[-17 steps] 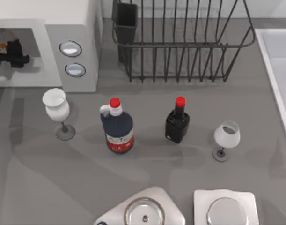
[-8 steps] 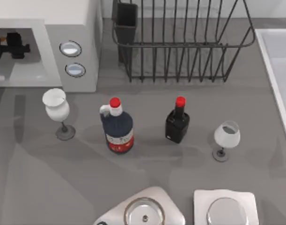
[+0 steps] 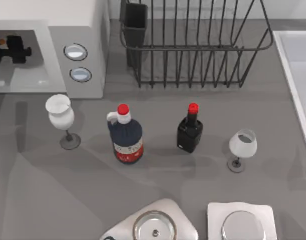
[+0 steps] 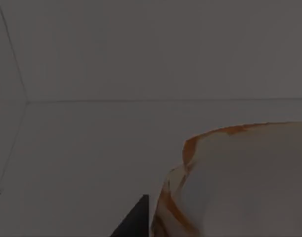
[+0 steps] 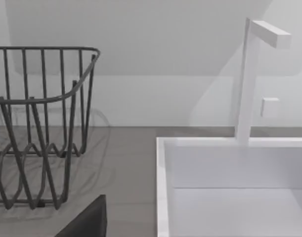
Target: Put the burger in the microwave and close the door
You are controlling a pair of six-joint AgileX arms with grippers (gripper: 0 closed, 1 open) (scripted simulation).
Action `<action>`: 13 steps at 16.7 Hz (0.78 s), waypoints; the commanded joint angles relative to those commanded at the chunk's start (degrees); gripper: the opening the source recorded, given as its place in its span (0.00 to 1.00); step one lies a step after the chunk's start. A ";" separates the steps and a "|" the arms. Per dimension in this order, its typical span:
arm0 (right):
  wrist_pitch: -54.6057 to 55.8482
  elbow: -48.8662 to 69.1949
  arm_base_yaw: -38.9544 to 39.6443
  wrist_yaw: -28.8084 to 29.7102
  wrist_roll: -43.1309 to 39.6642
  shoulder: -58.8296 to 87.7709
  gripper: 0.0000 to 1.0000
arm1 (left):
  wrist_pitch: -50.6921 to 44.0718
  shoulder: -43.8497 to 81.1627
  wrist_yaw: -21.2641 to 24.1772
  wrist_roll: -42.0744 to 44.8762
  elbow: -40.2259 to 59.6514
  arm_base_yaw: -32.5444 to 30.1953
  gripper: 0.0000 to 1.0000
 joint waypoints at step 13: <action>0.00 0.00 0.00 0.00 0.00 0.00 1.00 | 0.00 0.00 0.00 0.00 0.00 0.00 1.00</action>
